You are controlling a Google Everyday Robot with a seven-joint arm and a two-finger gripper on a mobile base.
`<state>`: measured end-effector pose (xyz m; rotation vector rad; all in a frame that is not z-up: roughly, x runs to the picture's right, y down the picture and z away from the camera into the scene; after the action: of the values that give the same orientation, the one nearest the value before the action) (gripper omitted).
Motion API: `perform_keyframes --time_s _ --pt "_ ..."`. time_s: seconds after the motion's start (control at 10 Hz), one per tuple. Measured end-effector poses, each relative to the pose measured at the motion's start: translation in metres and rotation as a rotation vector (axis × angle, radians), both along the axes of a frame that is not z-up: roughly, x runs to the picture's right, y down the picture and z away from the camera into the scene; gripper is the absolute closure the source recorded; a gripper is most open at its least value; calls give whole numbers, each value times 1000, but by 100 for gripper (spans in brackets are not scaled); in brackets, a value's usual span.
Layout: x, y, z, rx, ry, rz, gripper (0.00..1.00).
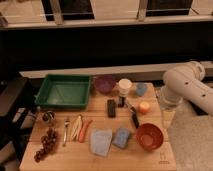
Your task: Wipe table surface with sponge
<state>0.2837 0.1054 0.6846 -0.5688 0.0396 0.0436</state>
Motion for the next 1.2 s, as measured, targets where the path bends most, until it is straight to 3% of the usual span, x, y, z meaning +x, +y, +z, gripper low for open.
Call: perform_keyframes --time_s 1.2 --pt "-3 0 -1 -1 -15 -7 0"
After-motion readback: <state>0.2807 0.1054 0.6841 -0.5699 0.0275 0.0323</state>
